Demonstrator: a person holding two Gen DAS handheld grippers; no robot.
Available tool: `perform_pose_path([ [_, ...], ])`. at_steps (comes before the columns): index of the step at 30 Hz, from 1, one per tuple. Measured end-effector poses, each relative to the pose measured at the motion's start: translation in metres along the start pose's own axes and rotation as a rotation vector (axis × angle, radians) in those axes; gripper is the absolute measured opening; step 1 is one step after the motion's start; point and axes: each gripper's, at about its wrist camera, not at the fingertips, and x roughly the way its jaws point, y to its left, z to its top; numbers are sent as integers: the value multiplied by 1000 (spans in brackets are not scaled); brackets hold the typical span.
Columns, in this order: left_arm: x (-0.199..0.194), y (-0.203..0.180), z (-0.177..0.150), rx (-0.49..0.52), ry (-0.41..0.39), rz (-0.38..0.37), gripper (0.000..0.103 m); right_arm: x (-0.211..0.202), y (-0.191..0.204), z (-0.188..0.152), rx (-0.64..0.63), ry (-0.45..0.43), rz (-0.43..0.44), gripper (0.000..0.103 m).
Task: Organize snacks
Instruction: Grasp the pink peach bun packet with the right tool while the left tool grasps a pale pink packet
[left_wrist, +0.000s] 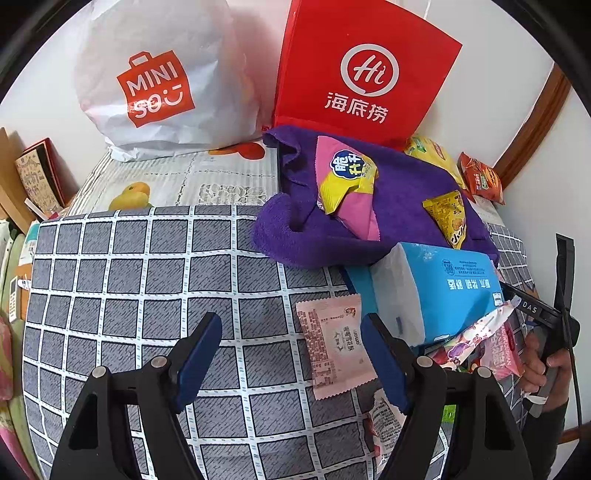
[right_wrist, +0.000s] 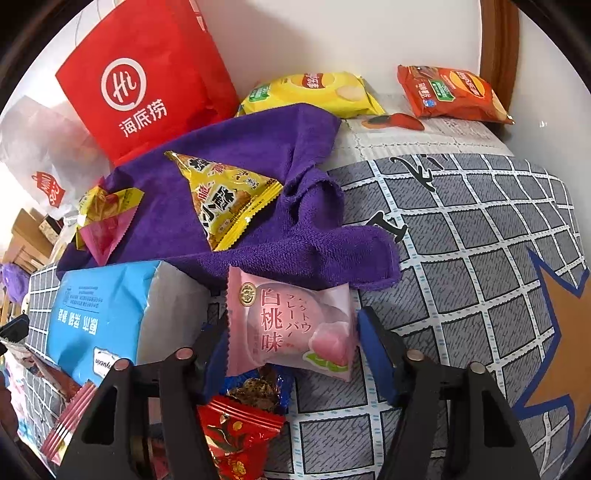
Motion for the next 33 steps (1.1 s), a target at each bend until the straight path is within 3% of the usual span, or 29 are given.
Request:
perform_pose_path([
  [2, -1, 1, -2, 1, 0, 1, 76, -3, -1, -1, -1, -6, 7, 57],
  [11, 1, 4, -12, -6, 25, -4, 76, -30, -3, -4, 4, -57, 4, 57],
  [25, 45, -22, -21, -6, 105, -27, 74, -82, -12, -39, -41, -109, -55, 57],
  [31, 58, -36, -19, 18, 98, 3, 65, -88, -13, -55, -69, -99, -68, 57],
  [33, 59, -37, -18, 24, 81, 27, 55, -89, -11, -59, -82, -94, -77, 57],
])
